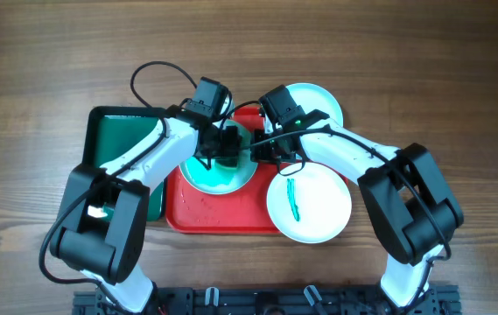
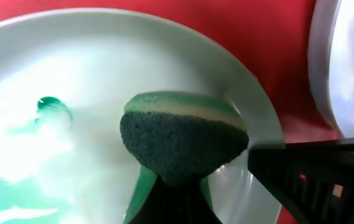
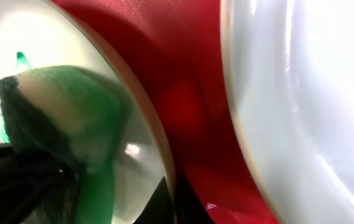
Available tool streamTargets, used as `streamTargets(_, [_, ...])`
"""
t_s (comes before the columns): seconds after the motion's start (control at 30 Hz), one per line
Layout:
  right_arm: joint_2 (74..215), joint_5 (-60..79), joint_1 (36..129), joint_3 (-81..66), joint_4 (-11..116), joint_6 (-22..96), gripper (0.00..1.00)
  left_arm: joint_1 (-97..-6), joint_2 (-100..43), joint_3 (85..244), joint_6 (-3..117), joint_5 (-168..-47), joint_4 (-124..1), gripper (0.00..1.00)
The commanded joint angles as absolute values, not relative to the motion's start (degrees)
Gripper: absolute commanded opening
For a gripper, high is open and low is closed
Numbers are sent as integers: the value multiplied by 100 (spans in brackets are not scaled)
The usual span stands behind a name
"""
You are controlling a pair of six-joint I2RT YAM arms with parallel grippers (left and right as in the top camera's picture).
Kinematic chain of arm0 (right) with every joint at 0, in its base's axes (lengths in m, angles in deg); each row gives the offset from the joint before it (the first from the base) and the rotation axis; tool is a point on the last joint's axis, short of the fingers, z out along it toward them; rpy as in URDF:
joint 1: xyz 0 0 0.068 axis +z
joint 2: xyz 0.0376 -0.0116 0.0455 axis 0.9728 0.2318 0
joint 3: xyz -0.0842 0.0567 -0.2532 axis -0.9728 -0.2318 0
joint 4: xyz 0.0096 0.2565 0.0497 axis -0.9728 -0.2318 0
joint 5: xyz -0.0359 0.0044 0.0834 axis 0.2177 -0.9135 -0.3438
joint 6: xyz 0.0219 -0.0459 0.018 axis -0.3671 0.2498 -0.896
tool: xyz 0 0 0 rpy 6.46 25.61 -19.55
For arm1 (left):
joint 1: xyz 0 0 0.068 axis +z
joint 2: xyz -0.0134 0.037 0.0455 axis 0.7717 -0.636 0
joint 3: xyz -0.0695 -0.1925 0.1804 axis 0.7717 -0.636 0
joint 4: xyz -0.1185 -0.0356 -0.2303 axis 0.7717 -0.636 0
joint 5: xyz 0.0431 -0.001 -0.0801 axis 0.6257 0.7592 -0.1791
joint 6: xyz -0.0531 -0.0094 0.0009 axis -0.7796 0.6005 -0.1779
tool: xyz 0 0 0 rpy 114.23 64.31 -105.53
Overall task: Clean dirty plates on tray and stack at the side
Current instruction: 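Scrub the plate surface with the sponge in the left gripper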
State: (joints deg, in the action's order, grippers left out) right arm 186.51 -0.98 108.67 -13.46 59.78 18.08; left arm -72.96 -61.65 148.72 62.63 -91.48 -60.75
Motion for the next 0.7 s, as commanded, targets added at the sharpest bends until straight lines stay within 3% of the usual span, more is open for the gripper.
streamTargets(0.0, [18715,-70,10856,-1383,5974,1889,4,-7178,-6244,14857,5482,-7623,-6051,4])
streamTargets(0.1, [18715,-67,10856,-1383,5989,1889,4,-7174,-6244,14857,4680,-6576,-6053,4])
streamTargets(0.17, [18715,-67,10856,-1383,5989,1886,4,-7189,-6244,14857,4147,-6788,-6193,4])
streamTargets(0.33, [18715,-70,10856,-1383,5989,1889,4,-7200,-6244,14857,3952,-9212,-6851,4])
streamTargets(0.43, [18715,-70,10856,-1383,5989,1886,4,-7198,-6244,14857,5021,-10436,-6553,4])
streamTargets(0.57, [18715,-70,10856,-1383,5989,1886,4,-7067,-6244,14857,5104,-10009,-5860,4])
streamTargets(0.67, [18715,-67,10856,-1383,5989,1886,6,-6894,-6244,14857,4578,-8178,-5878,4])
